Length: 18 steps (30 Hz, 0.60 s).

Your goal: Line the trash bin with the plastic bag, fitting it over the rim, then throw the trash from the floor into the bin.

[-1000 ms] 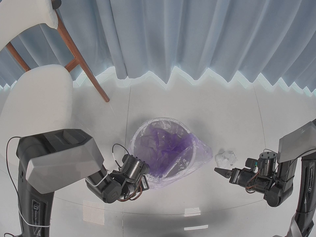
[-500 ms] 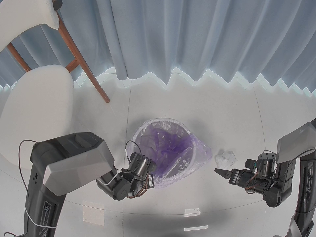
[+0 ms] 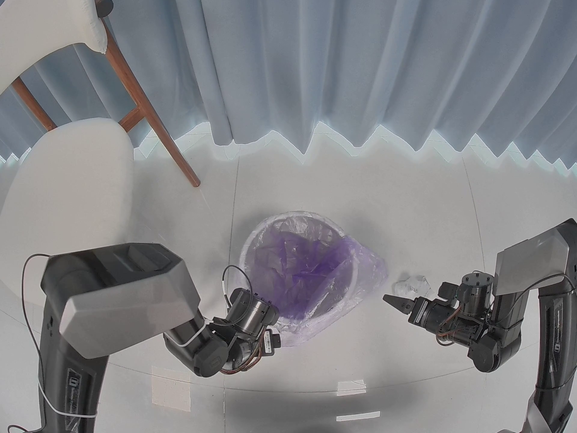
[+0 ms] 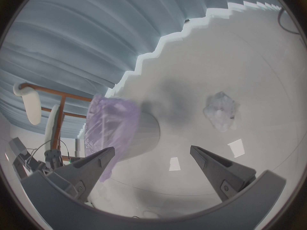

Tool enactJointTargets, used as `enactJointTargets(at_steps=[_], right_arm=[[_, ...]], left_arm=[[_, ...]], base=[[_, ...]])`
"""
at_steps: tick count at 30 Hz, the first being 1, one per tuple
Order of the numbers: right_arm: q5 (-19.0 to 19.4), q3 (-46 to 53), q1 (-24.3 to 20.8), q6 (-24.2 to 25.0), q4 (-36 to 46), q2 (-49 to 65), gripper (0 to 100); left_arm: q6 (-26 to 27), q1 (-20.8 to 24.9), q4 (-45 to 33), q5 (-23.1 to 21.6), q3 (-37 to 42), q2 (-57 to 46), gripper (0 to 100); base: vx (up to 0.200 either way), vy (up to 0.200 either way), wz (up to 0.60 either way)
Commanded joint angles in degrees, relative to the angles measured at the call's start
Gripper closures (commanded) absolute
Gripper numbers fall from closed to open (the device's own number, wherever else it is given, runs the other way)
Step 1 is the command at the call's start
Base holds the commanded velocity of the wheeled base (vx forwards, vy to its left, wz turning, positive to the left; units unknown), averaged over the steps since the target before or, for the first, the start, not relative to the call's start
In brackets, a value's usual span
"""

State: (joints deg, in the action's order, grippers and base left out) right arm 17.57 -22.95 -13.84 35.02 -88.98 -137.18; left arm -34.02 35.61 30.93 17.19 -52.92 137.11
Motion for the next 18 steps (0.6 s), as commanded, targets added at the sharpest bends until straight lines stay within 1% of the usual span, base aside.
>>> enactJointTargets(at_steps=[1,3,6,11,18], right_arm=[[1.07,-3.15,-2.42,4.35,-0.85,-0.98,0],[1.15,-3.85,-3.65,5.93,-0.85,-0.98,0],[1.15,-5.17,-4.36,7.52,-0.85,-1.25,0],[1.07,-7.10,-4.36,8.22,-0.85,-2.74,0],[1.07,-10.62,-4.53,10.94,-0.67,-4.41,0]], left_arm=[[-0.17,1.13,1.15,-0.40,5.99,-8.26,0],[-0.34,1.92,1.15,-0.40,7.04,-10.11,0],[-0.69,2.89,1.15,-0.40,8.36,-11.95,0],[-0.78,3.77,1.42,-0.31,12.05,-13.45,0],[-0.69,3.41,7.74,-0.23,16.97,-16.96,0]], base=[[0.000,0.000,0.00],[0.000,0.000,0.00],[0.000,0.000,0.00],[0.000,0.000,0.00],[0.000,0.000,0.00]])
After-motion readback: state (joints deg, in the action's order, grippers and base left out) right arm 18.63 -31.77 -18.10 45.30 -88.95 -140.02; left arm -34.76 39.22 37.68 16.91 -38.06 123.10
